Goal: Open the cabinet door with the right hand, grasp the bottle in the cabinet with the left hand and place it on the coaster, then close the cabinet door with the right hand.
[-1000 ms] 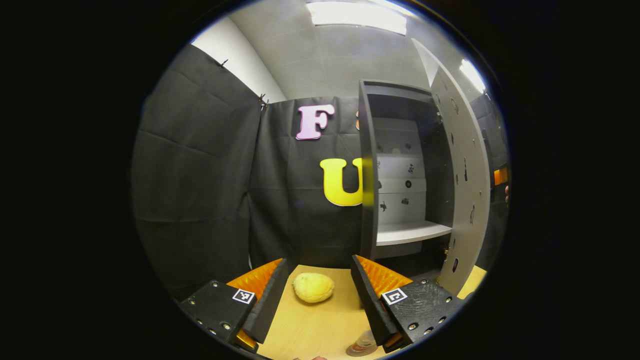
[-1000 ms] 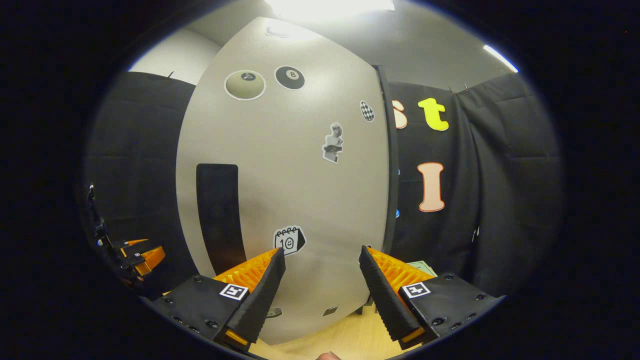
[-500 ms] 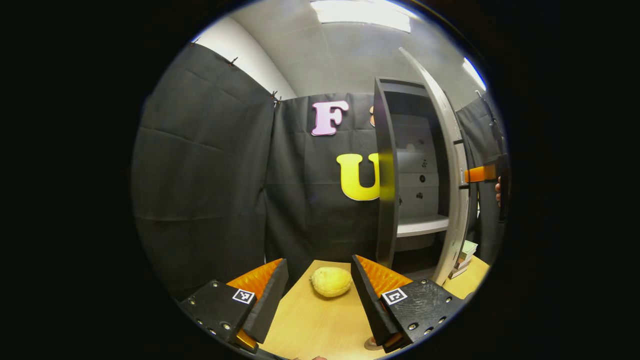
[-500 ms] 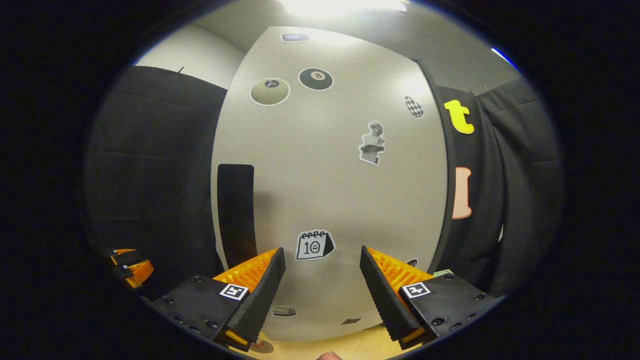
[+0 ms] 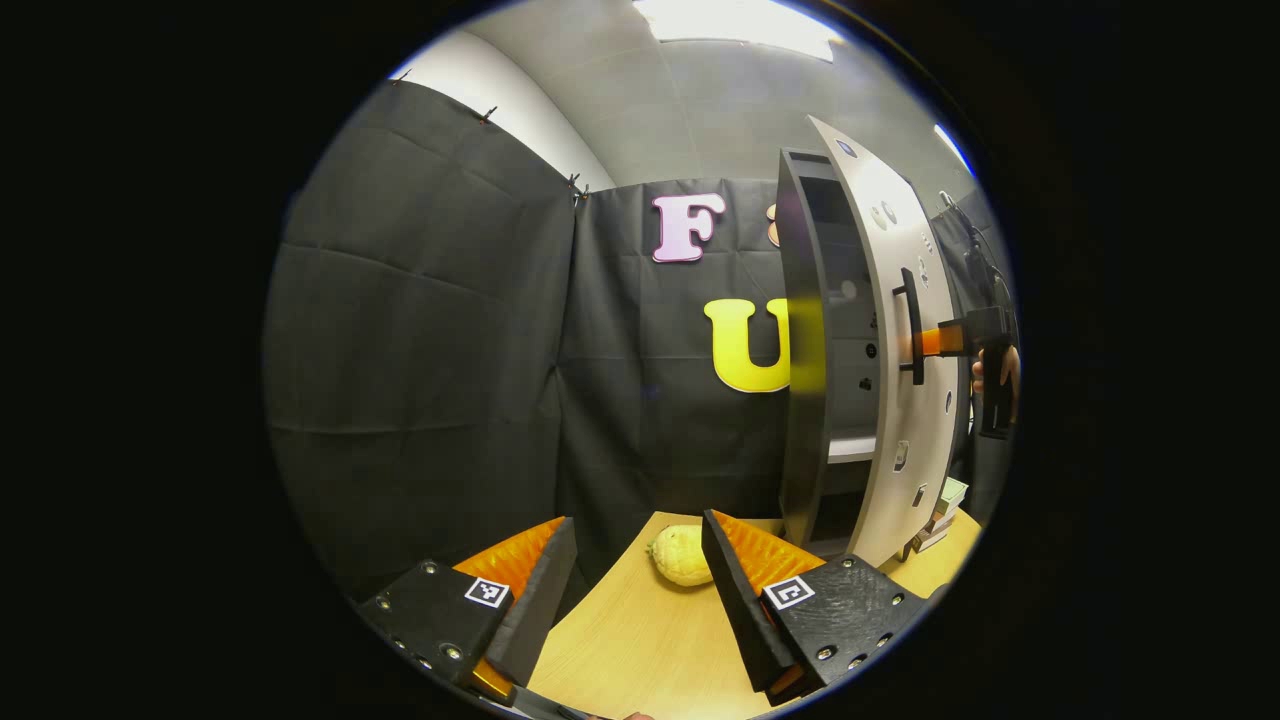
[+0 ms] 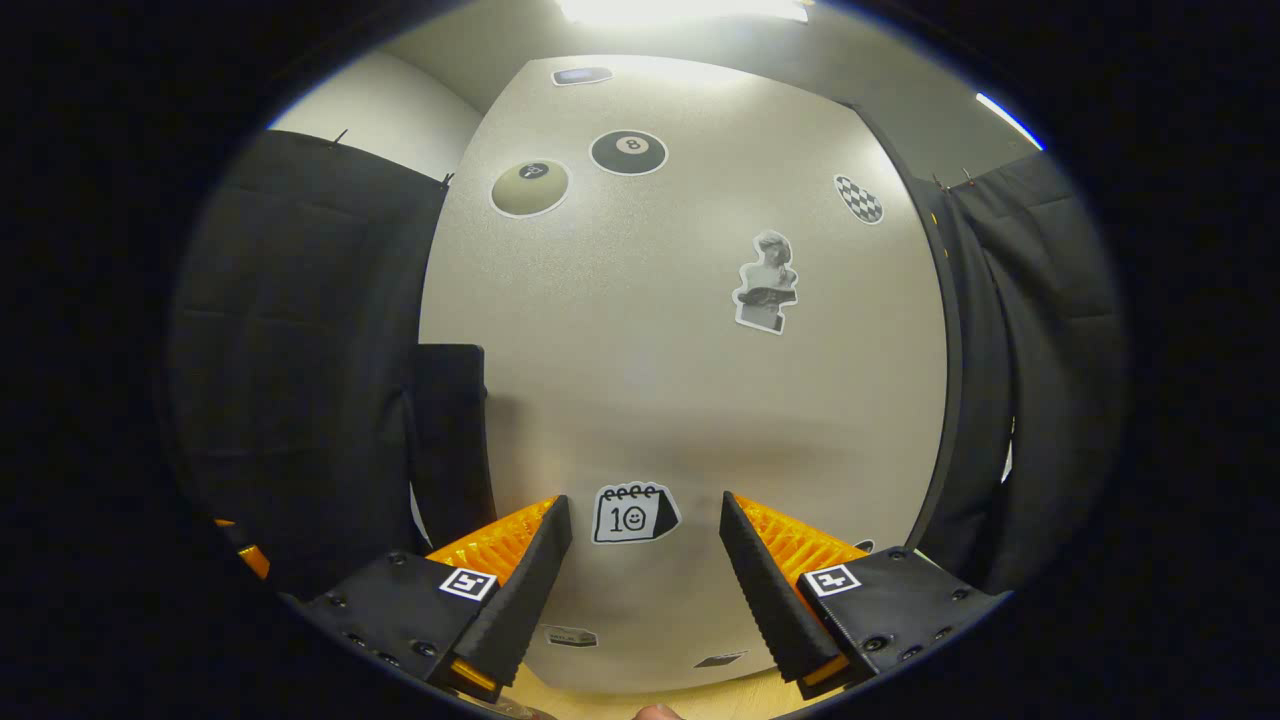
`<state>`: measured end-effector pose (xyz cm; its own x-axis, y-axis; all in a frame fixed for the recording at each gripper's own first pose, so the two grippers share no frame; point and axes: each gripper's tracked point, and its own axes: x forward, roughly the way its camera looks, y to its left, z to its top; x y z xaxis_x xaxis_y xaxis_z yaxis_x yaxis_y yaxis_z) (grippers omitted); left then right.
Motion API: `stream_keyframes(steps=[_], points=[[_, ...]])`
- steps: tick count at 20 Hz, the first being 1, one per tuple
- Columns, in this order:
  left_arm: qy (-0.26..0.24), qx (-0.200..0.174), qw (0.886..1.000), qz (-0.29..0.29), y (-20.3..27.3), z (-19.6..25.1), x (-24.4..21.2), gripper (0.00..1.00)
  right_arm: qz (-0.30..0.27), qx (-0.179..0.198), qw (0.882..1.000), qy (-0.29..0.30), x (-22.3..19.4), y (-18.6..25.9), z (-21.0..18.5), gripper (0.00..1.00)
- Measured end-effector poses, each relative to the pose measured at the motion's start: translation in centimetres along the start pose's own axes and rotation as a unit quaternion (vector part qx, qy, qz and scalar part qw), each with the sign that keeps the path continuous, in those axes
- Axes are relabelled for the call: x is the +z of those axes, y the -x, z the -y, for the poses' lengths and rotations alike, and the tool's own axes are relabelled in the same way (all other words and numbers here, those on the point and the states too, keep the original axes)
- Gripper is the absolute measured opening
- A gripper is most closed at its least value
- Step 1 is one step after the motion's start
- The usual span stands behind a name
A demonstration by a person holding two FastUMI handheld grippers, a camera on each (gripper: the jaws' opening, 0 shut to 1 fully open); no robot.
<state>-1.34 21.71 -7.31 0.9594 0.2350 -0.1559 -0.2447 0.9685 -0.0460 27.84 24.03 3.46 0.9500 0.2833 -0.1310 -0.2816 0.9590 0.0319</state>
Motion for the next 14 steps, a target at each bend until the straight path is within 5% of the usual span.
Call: stream_keyframes(steps=[14], points=[[-0.018, -0.047, 0.999, 0.017, -1.9, 5.6, 2.5, 0.74, 0.003, -0.009, 1.0, -0.007, 0.2, 3.2, 0.9, 0.98]])
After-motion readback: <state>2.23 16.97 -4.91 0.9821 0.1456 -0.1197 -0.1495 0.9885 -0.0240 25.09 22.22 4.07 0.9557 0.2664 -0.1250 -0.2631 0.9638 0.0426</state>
